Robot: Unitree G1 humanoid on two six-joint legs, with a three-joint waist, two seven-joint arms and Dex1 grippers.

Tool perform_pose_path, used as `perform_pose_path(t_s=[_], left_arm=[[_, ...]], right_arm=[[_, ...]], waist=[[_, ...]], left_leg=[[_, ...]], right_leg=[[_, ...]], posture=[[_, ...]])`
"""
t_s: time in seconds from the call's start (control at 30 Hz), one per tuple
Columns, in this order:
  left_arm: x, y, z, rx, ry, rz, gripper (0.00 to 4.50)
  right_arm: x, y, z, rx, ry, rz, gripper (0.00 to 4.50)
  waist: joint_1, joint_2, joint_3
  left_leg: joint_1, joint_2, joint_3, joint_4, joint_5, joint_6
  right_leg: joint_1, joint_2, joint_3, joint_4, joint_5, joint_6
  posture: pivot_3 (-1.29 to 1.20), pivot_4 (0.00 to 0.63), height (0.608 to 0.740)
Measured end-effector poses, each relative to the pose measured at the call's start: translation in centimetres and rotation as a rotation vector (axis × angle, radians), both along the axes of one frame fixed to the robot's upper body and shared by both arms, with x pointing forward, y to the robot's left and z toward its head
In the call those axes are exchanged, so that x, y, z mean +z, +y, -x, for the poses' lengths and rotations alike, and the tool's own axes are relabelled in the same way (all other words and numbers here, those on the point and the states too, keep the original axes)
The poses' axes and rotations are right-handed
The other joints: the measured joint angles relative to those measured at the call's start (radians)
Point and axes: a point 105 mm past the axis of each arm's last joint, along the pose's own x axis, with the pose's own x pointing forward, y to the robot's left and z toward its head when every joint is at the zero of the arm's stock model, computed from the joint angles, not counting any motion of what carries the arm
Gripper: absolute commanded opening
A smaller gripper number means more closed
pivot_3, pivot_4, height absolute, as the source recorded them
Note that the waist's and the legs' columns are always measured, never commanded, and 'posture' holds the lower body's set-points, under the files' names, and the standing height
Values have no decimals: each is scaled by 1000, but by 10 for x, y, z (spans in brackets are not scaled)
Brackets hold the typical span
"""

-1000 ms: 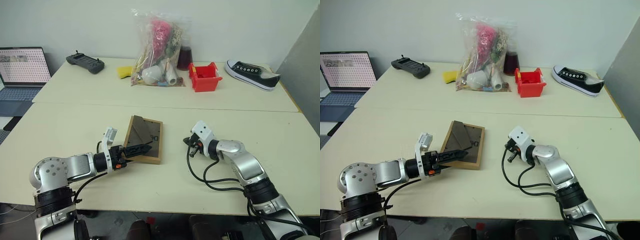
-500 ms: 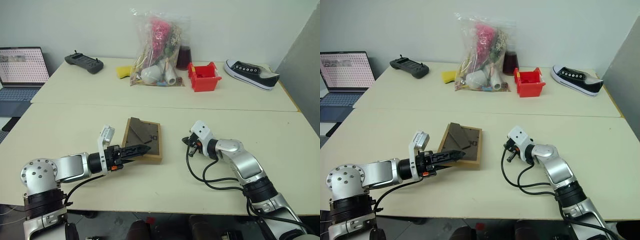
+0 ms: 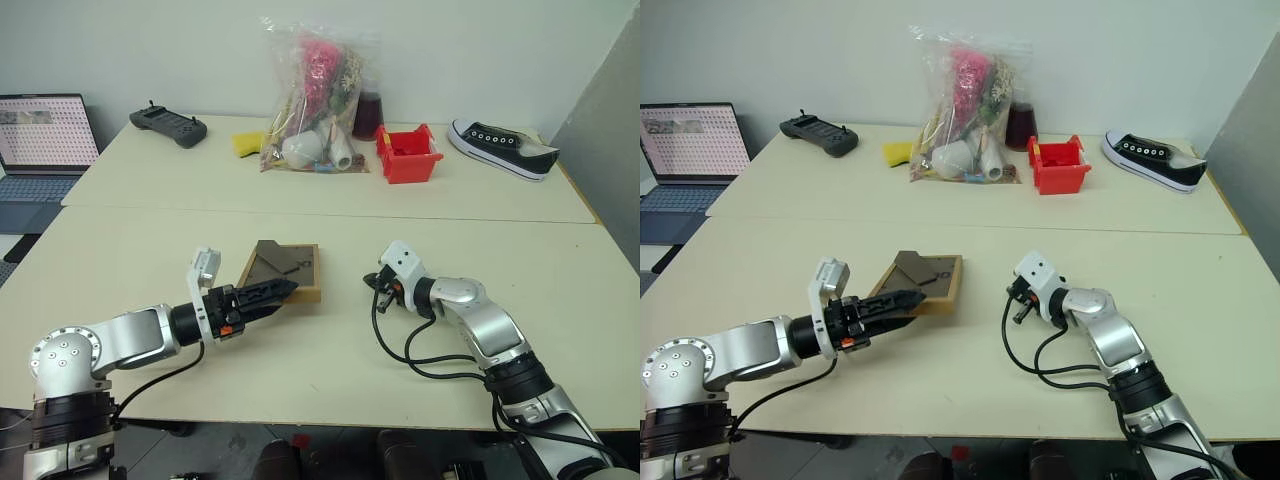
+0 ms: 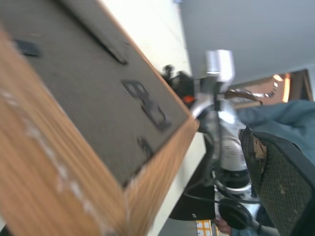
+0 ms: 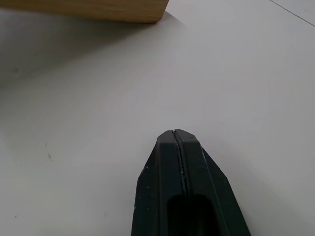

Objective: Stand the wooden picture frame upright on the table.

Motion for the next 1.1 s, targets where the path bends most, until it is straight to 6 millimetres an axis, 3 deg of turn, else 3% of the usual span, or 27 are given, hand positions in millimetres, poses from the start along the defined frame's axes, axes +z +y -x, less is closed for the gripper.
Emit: perform_pose_path(t_s=[0.3, 0.33, 0.37, 0.8, 1.0, 1.1], left_arm=[[-13, 1, -15, 132, 45, 6, 4470], [-14, 2, -16, 141, 49, 5, 4122], [-16, 4, -17, 154, 58, 2, 4119], [-15, -1, -19, 157, 55, 34, 1480], [-17, -1, -22, 150, 35, 5, 1356], [-9, -2, -25, 107, -27, -53, 1356]], right_arm=[[0, -6, -1, -3, -3, 18, 0], [0, -6, -1, -4, -3, 20, 0], [0, -7, -1, -6, -4, 23, 0], [4, -11, -1, -10, -22, 30, 0], [10, -13, -4, -20, -32, 17, 0], [38, -13, -10, -15, -51, -76, 172]], waist=[[10, 0, 0], [10, 0, 0], [10, 0, 0], [10, 0, 0], [10, 0, 0], [11, 0, 2]], left_leg=[[0, 0, 1, 0, 0, 0], [0, 0, 1, 0, 0, 0], [0, 0, 1, 0, 0, 0], [0, 0, 2, 0, 0, 0], [0, 0, 2, 0, 0, 0], [0, 0, 2, 0, 0, 0]], right_leg=[[0, 0, 1, 0, 0, 0], [0, 0, 1, 0, 0, 0], [0, 0, 1, 0, 0, 0], [0, 0, 2, 0, 0, 0], [0, 1, 1, 0, 0, 0], [0, 1, 1, 0, 0, 0]], posture=[[0, 150, 740], [0, 150, 740], [0, 150, 740], [0, 150, 740], [0, 150, 740], [0, 150, 740]])
